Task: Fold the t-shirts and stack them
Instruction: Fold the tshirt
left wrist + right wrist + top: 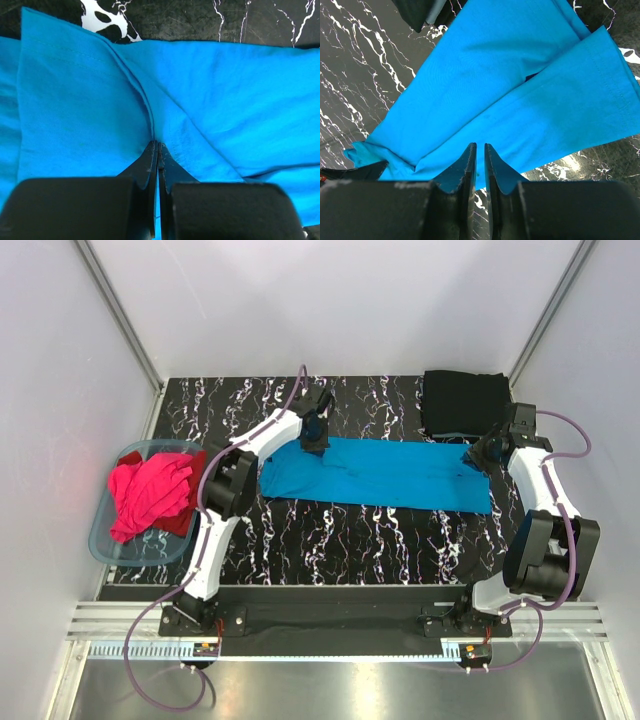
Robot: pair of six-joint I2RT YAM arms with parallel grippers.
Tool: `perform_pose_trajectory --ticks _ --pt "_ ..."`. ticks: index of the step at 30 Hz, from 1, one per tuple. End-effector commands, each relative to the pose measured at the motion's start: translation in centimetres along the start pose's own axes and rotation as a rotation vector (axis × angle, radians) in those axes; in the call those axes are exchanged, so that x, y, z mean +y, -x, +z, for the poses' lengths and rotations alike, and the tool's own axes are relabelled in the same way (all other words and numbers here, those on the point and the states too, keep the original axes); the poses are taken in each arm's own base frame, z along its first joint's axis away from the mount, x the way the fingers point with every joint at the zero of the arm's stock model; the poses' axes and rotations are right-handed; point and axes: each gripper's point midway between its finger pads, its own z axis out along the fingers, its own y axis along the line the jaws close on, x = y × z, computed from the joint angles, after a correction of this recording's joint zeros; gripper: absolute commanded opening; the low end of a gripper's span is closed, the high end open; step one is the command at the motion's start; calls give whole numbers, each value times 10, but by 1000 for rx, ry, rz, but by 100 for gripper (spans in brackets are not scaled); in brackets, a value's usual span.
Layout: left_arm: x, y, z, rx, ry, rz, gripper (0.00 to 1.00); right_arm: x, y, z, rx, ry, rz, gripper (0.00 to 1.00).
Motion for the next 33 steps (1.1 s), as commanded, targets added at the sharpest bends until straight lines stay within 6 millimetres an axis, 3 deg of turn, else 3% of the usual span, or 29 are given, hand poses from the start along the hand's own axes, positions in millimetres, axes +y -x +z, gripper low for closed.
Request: perform_pose_trajectory --ticks 1,11,23,29,33 --pt "-4 23 -12 -83 10 -13 0 18 13 -6 -37 54 -24 19" --pt "2 20 -14 -86 37 -14 0 17 13 -2 -33 48 -20 18" --pt "-17 25 -7 -77 -37 -8 0 18 15 -1 -40 48 -22 19" --pt "-45 45 -15 -133 -149 38 0 19 15 -1 -37 52 -19 19" --pt "-57 49 -11 -131 -203 46 1 20 16 -2 -40 55 -22 19"
